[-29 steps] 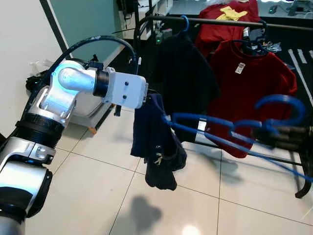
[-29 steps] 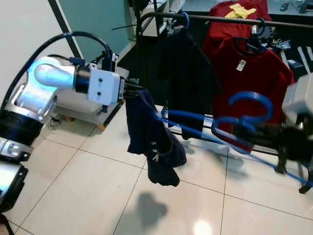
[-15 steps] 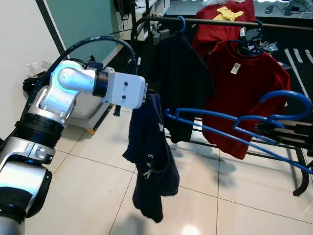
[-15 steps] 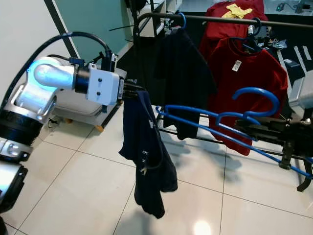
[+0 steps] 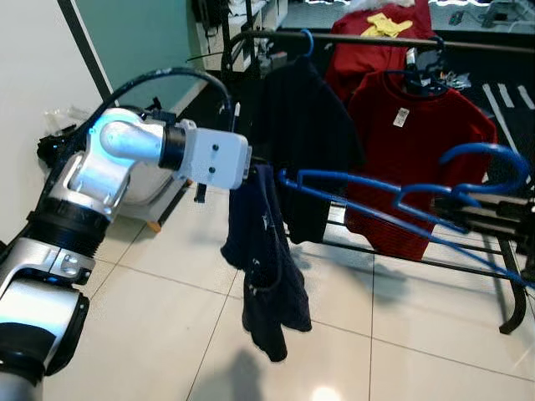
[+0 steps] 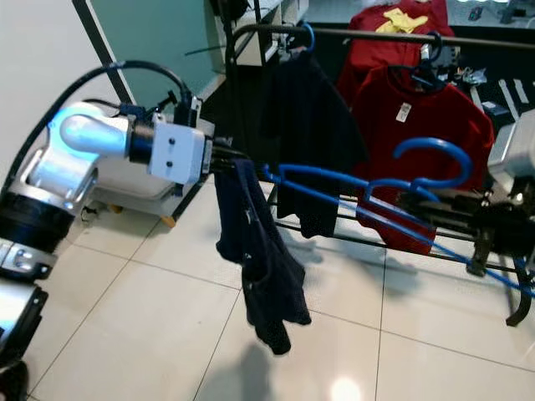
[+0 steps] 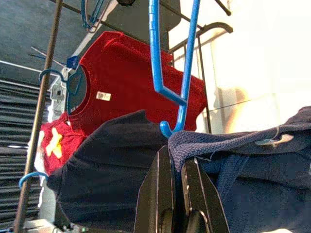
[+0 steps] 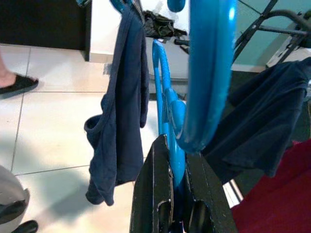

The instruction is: Hang hanger

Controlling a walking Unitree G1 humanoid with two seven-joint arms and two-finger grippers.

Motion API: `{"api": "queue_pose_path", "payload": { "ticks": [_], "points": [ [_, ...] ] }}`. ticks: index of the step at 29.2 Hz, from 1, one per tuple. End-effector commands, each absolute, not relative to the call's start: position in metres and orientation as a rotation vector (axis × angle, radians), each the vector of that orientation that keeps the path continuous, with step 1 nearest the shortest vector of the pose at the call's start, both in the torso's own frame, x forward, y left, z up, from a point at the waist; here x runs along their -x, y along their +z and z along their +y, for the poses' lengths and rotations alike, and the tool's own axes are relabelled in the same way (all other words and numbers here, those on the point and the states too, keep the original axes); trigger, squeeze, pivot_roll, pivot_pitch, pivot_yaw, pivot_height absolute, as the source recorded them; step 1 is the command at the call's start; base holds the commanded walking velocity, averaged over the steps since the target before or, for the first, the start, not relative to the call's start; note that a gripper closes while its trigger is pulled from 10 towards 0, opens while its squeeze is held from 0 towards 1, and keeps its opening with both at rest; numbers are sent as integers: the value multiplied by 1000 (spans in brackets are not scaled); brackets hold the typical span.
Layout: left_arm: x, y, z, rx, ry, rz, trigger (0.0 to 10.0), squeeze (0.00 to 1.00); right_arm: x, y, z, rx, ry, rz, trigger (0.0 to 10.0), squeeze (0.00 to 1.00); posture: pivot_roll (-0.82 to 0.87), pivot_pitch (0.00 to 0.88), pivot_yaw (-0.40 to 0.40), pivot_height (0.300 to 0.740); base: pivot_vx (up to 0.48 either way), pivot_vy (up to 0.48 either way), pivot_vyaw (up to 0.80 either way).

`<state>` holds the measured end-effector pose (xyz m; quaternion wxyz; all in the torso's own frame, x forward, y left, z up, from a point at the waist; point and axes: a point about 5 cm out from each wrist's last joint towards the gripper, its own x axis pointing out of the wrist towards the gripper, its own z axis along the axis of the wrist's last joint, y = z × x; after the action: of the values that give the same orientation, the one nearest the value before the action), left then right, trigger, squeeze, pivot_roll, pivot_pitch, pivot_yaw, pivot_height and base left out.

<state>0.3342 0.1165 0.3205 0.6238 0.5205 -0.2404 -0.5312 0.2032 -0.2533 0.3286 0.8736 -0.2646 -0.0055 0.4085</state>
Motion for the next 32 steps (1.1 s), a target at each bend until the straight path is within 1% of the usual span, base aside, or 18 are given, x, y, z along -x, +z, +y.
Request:
{"api": "queue_pose_path", "payload": {
  "ticks": [1, 7, 12, 16, 17, 18, 20, 21, 22, 23, 24, 25, 26, 27, 29, 30, 32],
  "points": [
    [-331, 321, 113, -1160, -1246, -559, 10000, 0, -207, 328, -250, 556, 851, -35, 10000, 0, 0, 87, 76, 740, 0, 0, 0],
    [-328, 321, 110, -1110, -1276, -551, 10000, 0, -211, 329, -247, 556, 834, -69, 10000, 0, -5, 89, 77, 740, 0, 0, 0],
    [-331, 319, 112, -1126, -1276, -509, 10000, 0, -212, 332, -245, 550, 827, -96, 10000, 0, -4, 89, 82, 740, 0, 0, 0],
    [-336, 318, 115, -1151, -1237, -468, 10000, 0, -208, 336, -245, 530, 845, -122, 10000, 0, -2, 90, 84, 740, 0, 0, 0],
    [-347, 317, 120, -1147, -1155, -389, 10000, 0, -201, 345, -243, 477, 889, -173, 10000, 0, -3, 92, 86, 740, 0, 0, 0],
    [-347, 317, 120, -1147, -1155, -389, 10000, 0, -201, 345, -243, 477, 889, -173, 10000, 0, -3, 92, 86, 740, 0, 0, 0],
    [-365, 311, 137, -1158, -1017, -215, 10000, 0, -184, 357, -240, 409, 993, -230, 10000, 0, -5, 92, 89, 740, 0, 0, 0],
    [-372, 308, 144, -1066, -973, -104, 10000, 0, -178, 357, -239, 396, 1029, -217, 10000, 0, -8, 92, 91, 740, 0, 0, 0],
    [-372, 308, 144, -1066, -973, -104, 10000, 0, -178, 357, -239, 396, 1029, -217, 10000, 0, -8, 92, 91, 740, 0, 0, 0],
    [-376, 309, 146, -970, -951, -65, 10000, 0, -175, 352, -240, 407, 1034, -173, 10000, 0, -10, 92, 92, 740, 0, 0, 0],
    [-376, 309, 146, -970, -951, -65, 10000, 0, -175, 352, -240, 407, 1034, -173, 10000, 0, -10, 92, 92, 740, 0, 0, 0],
    [-377, 310, 146, -902, -943, -46, 10000, 0, -175, 349, -241, 416, 1032, -142, 10000, 0, -10, 92, 92, 740, 0, 0, 0],
    [-377, 310, 146, -902, -943, -46, 10000, 0, -175, 349, -241, 416, 1032, -142, 10000, 0, -10, 92, 92, 740, 0, 0, 0],
    [-379, 314, 145, -784, -935, -19, 10000, 0, -176, 344, -243, 428, 1014, -102, 10000, 0, -11, 92, 93, 740, 0, 0, 0],
    [-383, 320, 144, -639, -915, 18, 10000, 0, -179, 335, -245, 455, 985, -41, 10000, 0, -12, 92, 94, 740, 0, 0, 0],
    [-383, 320, 144, -639, -915, 18, 10000, 0, -179, 335, -245, 455, 985, -41, 10000, 0, -12, 92, 94, 740, 0, 0, 0],
    [-384, 326, 145, -561, -909, 31, 10000, 0, -182, 330, -248, 475, 961, 7, 10000, 0, -10, 92, 93, 740, 0, 0, 0]
  ]
}}
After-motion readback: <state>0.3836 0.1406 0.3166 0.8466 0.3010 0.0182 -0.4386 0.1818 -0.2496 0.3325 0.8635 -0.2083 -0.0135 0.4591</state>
